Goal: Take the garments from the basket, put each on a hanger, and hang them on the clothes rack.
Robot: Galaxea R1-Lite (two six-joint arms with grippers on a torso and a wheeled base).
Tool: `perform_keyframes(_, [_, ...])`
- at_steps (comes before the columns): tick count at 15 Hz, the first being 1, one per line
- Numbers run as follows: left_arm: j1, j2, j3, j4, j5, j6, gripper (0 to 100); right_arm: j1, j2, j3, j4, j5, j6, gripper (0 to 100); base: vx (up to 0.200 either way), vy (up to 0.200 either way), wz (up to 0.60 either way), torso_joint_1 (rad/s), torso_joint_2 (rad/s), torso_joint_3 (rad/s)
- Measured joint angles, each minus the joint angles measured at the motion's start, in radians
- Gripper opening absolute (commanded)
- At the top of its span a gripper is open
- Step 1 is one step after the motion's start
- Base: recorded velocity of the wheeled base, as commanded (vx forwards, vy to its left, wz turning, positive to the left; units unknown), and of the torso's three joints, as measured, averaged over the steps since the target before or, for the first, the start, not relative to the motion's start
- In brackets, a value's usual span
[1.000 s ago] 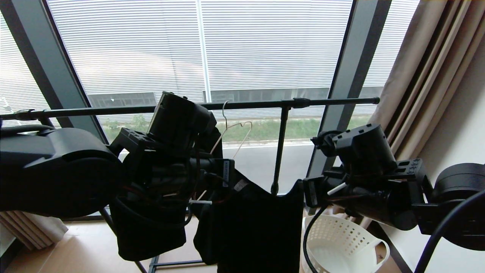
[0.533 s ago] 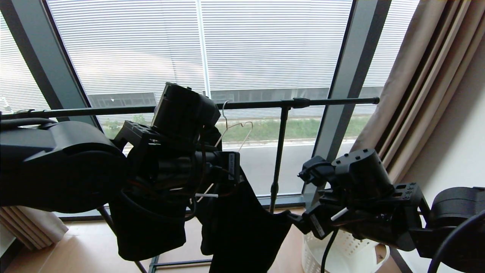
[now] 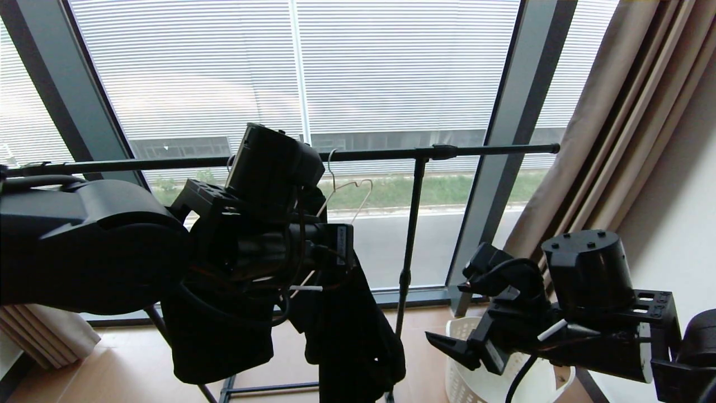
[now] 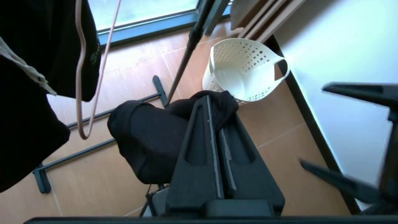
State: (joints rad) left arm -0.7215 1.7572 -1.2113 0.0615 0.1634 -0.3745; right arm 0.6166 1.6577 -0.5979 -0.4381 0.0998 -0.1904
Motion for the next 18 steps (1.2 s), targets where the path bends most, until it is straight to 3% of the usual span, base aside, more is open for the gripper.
perform_keyframes(2, [0.000,0.001,0.007,0.000,0.010,0.000,0,-0.033,-0.031,0.011,-0.007,0.115,0.000,100,0.000,0.000,0.00,0.000,0.00,0.000])
perform_keyframes(3, [-0.001,0.001,0.014,0.000,0.011,0.001,0,-0.051,-0.041,0.008,-0.009,0.120,0.002,100,0.000,0.000,0.00,0.000,0.00,0.000])
perform_keyframes(5, [-0.003,0.000,0.023,0.000,0.011,0.006,0,-0.011,-0.041,-0.024,-0.009,0.034,0.048,100,0.000,0.000,0.00,0.000,0.00,0.000])
perform_keyframes(6, [-0.001,-0.003,0.024,0.000,0.012,0.012,0,0.040,-0.027,-0.063,-0.010,-0.070,0.113,100,0.000,0.000,0.00,0.000,0.00,0.000])
perform_keyframes(8, [-0.003,-0.013,0.034,0.000,0.009,0.030,0,0.124,0.027,-0.147,-0.012,-0.201,0.205,100,0.000,0.000,0.00,0.000,0.00,0.000])
perform_keyframes(11, [-0.001,-0.046,0.064,0.000,0.003,0.040,0,0.174,0.113,-0.210,-0.066,-0.233,0.226,100,0.000,0.000,0.00,0.000,0.00,0.000])
perform_keyframes(18, [0.000,-0.075,0.096,-0.031,-0.003,0.053,0,0.201,0.177,-0.212,-0.114,-0.234,0.233,100,0.000,0.000,0.00,0.000,0.00,0.000])
